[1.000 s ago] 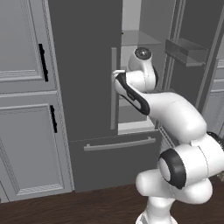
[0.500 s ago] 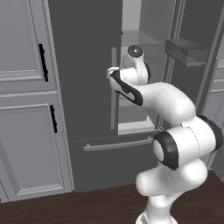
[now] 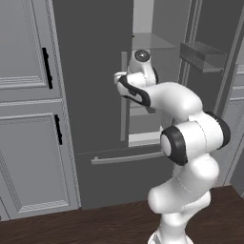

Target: Take the strawberry from the fridge and place it on top of the pancake, located on the dining counter.

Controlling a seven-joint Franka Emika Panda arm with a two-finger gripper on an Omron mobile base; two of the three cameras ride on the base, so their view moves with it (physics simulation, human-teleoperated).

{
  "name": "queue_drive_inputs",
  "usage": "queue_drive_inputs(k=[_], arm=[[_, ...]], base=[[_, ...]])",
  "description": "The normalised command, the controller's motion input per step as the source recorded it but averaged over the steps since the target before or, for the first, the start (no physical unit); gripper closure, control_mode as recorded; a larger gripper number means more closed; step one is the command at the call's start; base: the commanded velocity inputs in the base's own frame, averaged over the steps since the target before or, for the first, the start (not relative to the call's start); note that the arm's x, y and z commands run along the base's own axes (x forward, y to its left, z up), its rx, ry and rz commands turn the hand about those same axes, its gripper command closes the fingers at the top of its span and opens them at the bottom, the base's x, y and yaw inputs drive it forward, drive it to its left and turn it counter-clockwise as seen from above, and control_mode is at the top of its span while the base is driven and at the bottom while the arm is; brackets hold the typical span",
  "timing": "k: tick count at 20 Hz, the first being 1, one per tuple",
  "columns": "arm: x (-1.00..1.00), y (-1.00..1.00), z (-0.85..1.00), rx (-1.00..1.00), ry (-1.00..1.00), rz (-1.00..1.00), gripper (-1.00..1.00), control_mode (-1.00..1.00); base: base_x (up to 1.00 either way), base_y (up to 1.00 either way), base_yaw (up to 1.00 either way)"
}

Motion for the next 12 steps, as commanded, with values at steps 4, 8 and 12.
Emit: queue_drive_inputs(k=[4, 8, 12], arm=[[0.5, 0.18, -0.19, 0.0, 0.0, 0.0, -1.0, -1.0], [0.44, 0.24, -0.12, 0.0, 0.0, 0.0, -1.0, -1.0], [0.44, 0.01, -0.09, 0.0, 0.0, 0.0, -1.0, -1.0]], base=[[0.0, 0.0, 0.0], [0.0, 0.0, 0.0], [0.0, 0.0, 0.0]])
